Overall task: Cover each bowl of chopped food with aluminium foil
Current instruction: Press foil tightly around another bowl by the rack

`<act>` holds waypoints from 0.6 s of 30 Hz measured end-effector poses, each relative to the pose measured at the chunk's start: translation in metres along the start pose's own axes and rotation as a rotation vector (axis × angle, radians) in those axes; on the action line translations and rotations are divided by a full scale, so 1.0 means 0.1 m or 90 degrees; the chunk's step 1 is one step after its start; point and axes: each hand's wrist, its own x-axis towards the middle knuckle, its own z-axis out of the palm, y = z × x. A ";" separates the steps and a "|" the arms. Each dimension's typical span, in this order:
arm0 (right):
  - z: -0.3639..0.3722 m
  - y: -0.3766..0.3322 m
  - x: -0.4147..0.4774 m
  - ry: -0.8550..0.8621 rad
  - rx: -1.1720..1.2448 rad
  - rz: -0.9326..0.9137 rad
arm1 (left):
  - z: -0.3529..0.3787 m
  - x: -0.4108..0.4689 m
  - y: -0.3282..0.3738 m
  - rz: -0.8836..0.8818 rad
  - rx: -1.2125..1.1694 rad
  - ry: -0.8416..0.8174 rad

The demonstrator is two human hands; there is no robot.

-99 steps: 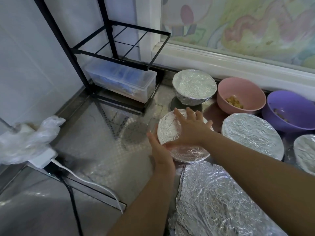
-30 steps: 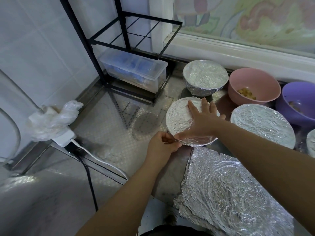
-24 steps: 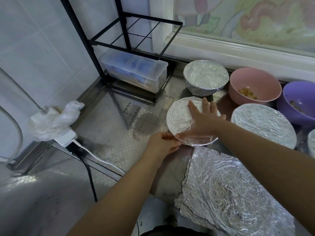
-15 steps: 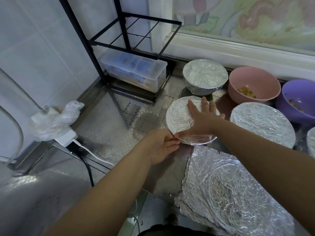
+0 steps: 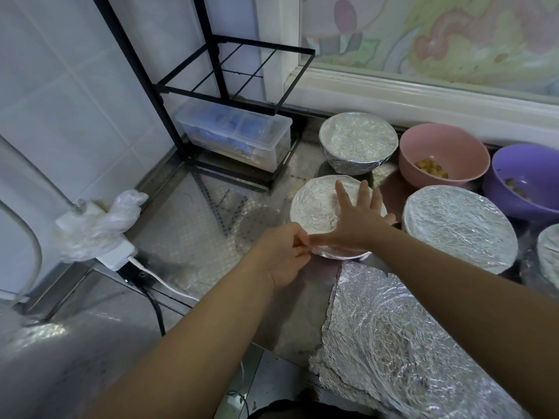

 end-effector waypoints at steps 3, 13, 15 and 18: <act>-0.04 0.10 -0.13 0.051 0.089 -0.013 | 0.00 0.10 -0.01 0.063 -0.026 0.024; 0.44 0.59 -0.38 0.464 -0.032 -0.480 | 0.02 0.52 -0.33 0.184 -0.024 0.163; 0.53 0.39 -0.38 0.537 -0.024 -0.469 | 0.00 0.55 -0.35 0.188 -0.035 0.165; 0.65 0.09 -0.34 0.594 -0.050 -0.434 | -0.02 0.57 -0.34 0.184 -0.019 0.151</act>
